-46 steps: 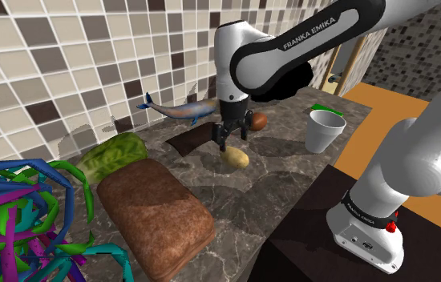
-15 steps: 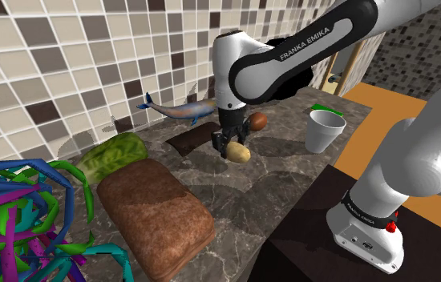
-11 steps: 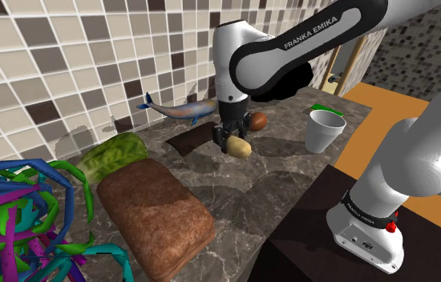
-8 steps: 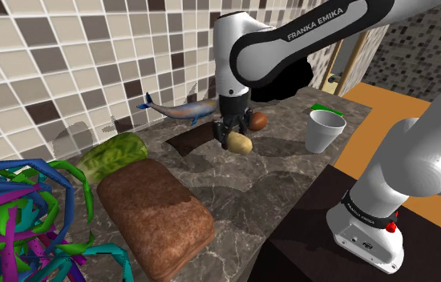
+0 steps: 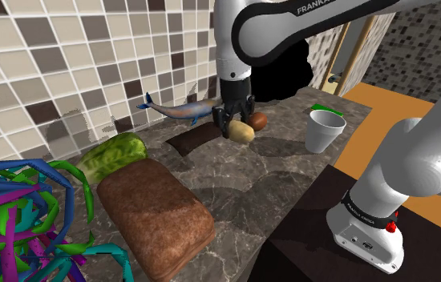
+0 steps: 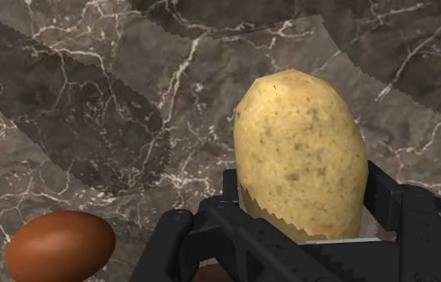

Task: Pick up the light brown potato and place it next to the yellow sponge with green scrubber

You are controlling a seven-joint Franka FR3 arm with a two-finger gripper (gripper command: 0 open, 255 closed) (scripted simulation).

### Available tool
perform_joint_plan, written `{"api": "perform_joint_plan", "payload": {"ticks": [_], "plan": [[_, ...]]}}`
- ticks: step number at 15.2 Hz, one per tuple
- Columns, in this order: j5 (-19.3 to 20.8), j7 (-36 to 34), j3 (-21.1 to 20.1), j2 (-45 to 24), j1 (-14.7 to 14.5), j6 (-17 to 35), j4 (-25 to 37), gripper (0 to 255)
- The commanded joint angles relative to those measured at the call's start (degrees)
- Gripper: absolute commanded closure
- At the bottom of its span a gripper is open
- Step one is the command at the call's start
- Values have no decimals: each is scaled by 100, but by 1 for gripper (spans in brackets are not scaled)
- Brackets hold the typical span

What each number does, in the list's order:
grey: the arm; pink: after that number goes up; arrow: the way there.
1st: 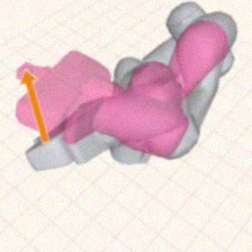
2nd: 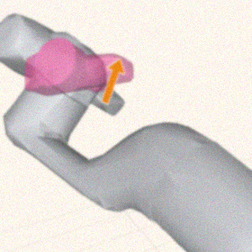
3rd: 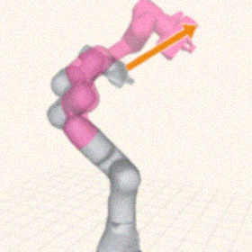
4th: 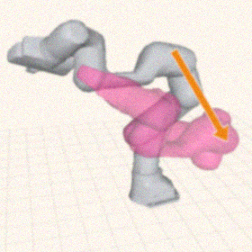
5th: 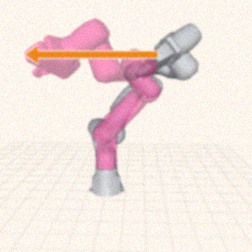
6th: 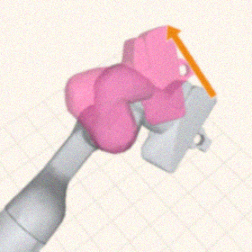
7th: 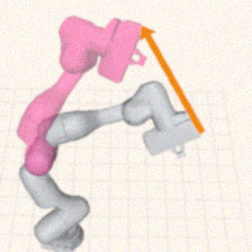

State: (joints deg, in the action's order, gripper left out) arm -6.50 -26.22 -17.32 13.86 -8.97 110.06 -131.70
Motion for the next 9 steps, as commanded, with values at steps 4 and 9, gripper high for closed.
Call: {"api": "perform_joint_plan", "payload": {"ticks": [4, 9], "plan": [[-9, 1, 26, 121, 1, -386, 265, 255], [145, 709, 501, 532, 281, -416, -153, 255]]}}
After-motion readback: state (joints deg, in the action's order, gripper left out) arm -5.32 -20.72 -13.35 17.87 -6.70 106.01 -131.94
